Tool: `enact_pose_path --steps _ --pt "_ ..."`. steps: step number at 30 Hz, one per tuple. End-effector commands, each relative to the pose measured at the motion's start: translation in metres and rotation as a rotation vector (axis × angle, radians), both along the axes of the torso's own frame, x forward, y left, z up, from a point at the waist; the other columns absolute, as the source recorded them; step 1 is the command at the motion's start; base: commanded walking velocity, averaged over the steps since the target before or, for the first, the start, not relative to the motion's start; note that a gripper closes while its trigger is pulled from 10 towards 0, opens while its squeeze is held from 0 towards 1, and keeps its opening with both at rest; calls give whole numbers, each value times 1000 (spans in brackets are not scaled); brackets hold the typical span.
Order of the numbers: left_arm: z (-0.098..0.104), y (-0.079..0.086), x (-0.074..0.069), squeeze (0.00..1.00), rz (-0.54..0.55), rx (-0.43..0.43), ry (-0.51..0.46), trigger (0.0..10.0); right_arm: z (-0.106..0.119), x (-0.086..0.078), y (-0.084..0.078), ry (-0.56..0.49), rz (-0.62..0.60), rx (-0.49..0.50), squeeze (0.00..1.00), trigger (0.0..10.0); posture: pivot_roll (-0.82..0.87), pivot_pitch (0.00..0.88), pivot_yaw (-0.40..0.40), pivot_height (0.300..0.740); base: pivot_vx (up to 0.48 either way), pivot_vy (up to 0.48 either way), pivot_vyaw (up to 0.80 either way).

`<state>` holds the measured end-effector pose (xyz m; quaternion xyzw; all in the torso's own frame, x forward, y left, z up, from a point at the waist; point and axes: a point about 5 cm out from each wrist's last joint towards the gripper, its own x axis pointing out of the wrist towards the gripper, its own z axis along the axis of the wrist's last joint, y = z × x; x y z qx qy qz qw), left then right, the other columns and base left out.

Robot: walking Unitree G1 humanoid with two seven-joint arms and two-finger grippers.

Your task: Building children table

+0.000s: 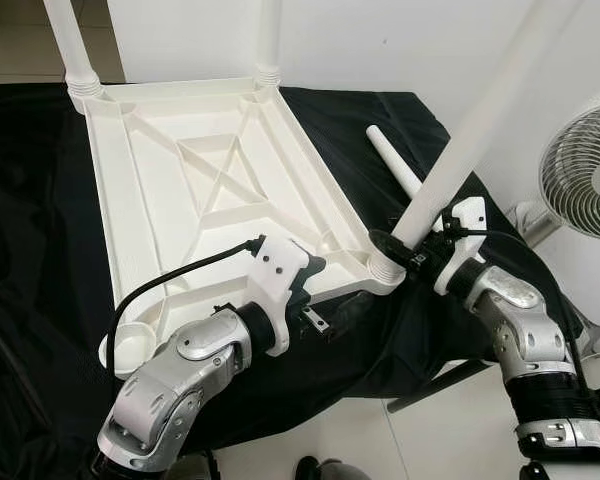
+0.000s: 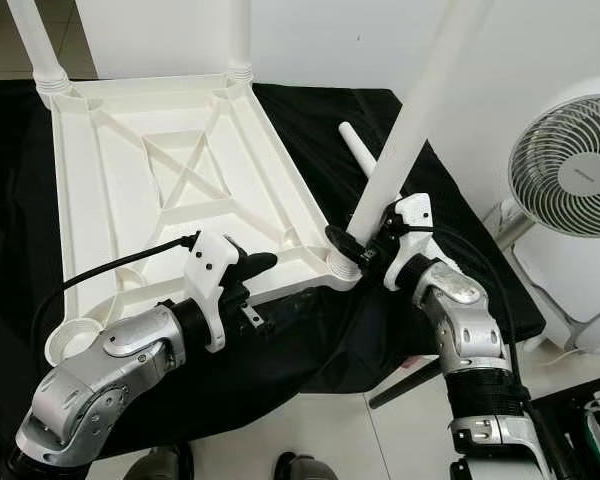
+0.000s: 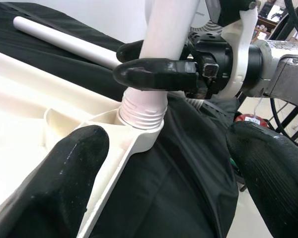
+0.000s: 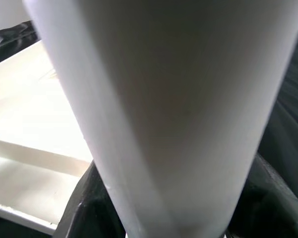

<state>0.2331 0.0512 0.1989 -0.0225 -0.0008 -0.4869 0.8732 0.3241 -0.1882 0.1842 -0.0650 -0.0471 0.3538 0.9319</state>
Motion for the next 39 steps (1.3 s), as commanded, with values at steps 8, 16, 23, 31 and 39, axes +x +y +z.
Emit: enact_pose_path --steps 8,16,23,31,39 --pt "-1 -1 -3 0 0 7 10 10000 -14 -3 -7 61 -37 18 0 10000 66 170 -98 740 0 0 0" --pt "-2 -2 -4 0 0 3 14 10000 -13 2 -3 36 -306 62 0 10000 61 173 -102 740 0 0 0" --pt "-2 -2 -4 0 6 2 17 10000 -19 -5 8 62 -509 134 0 10000 66 168 -115 740 0 0 0" --pt "-4 -3 -4 0 9 3 19 10000 -30 -18 20 81 -795 170 0 10000 62 161 -122 740 0 0 0" --pt "-4 -3 -4 0 5 2 16 10000 -25 -23 29 40 -904 267 1000 10000 64 153 -123 740 0 0 0"
